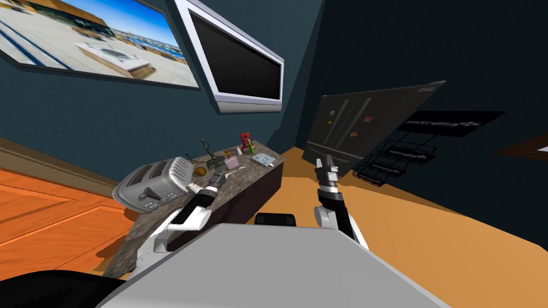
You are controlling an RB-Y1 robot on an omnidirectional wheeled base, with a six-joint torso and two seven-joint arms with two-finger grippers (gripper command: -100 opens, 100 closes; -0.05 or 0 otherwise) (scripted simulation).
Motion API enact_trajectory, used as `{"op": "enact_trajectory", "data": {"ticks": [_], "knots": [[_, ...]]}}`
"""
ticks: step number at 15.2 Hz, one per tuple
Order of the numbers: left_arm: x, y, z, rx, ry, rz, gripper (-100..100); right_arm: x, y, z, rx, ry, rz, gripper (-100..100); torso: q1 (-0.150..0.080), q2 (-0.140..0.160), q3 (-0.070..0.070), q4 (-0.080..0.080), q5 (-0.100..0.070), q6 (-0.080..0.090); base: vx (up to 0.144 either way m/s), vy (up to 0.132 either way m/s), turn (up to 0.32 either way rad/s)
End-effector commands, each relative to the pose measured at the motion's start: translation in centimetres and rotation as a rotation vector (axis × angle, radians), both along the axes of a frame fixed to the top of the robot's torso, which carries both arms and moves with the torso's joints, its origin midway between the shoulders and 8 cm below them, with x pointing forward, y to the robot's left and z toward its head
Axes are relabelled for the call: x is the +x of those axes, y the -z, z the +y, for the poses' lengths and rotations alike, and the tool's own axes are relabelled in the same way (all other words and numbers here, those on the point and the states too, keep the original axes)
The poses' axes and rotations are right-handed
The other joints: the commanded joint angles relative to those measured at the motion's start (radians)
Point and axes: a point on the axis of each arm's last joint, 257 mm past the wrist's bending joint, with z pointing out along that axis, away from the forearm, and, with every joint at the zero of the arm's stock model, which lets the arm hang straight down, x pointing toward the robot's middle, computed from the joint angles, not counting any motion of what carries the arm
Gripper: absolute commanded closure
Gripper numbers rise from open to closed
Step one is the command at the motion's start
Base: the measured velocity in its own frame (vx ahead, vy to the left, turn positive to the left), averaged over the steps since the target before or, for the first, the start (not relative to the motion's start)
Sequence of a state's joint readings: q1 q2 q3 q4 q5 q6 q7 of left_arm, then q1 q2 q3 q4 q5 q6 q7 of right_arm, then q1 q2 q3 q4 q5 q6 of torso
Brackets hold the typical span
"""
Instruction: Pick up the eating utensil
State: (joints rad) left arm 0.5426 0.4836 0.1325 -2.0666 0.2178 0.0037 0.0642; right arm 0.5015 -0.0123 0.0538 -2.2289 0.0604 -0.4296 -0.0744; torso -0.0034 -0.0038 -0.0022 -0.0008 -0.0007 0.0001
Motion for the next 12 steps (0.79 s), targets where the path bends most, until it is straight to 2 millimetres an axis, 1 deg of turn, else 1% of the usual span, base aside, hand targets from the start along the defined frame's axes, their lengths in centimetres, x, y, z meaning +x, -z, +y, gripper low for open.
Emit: {"op": "enact_trajectory", "data": {"ticks": [1, 2, 4, 5, 7, 8, 10, 11, 12], "knots": [[-0.2, 0.5, 0.7, -0.005, -0.012, 0.03, -100, 0.0, 0.0, 0.0, 0.0, 0.0, 0.0, 0, 0.0, 0.0, 0.0, 0.0, 0.0, 0.0, 0.046, -0.042, -0.012], [-0.3, 1.4, 2.4, -0.014, -0.035, 0.072, -100, 0.0, 0.0, 0.0, 0.0, 0.0, 0.0, 0, 0.0, 0.0, 0.0, 0.0, 0.0, 0.0, 0.056, -0.058, -0.057], [-0.4, 1.9, 2.6, -0.016, -0.042, 0.094, -100, 0.0, 0.0, 0.0, 0.0, 0.0, 0.0, 0, -0.001, 0.0, 0.0, 0.0, 0.0, 0.0, 0.053, -0.06, -0.032], [-0.6, 2.8, 4.4, -0.027, -0.067, 0.133, -100, 0.0, 0.0, 0.0, 0.0, 0.0, 0.0, 0, -0.001, 0.0, 0.0, 0.0, 0.0, 0.0, 0.061, -0.065, -0.042], [-0.8, 3.4, 4.6, -0.028, -0.076, 0.156, -100, 0.0, 0.0, 0.0, 0.0, 0.0, 0.0, 0, -0.001, -0.001, 0.0, 0.0, 0.0, 0.0, 0.058, -0.052, -0.031], [-1.1, 4.0, 6.5, -0.041, -0.103, 0.192, -100, 0.0, 0.0, 0.0, 0.0, 0.0, 0.0, 0, 0.0, 0.0, 0.0, 0.0, 0.0, 0.0, 0.07, -0.052, -0.055], [-1.3, 4.7, 6.7, -0.043, -0.113, 0.218, -100, 0.0, 0.0, 0.0, 0.0, 0.0, 0.0, 0, 0.0, -0.001, -0.001, 0.0, 0.0, 0.0, 0.069, -0.046, -0.035], [-1.7, 5.3, 8.5, -0.057, -0.143, 0.252, -100, 0.0, 0.0, 0.0, 0.0, 0.0, 0.0, 0, 0.0, -0.001, -0.001, 0.0, 0.0, 0.0, 0.057, -0.055, -0.059], [-1.8, 5.7, 8.7, -0.059, -0.15, 0.27, -100, 0.0, 0.0, 0.0, 0.0, 0.0, 0.0, 0, 0.0, -0.001, 0.0, 0.0, 0.0, 0.0, 0.066, -0.07, -0.056]]}}
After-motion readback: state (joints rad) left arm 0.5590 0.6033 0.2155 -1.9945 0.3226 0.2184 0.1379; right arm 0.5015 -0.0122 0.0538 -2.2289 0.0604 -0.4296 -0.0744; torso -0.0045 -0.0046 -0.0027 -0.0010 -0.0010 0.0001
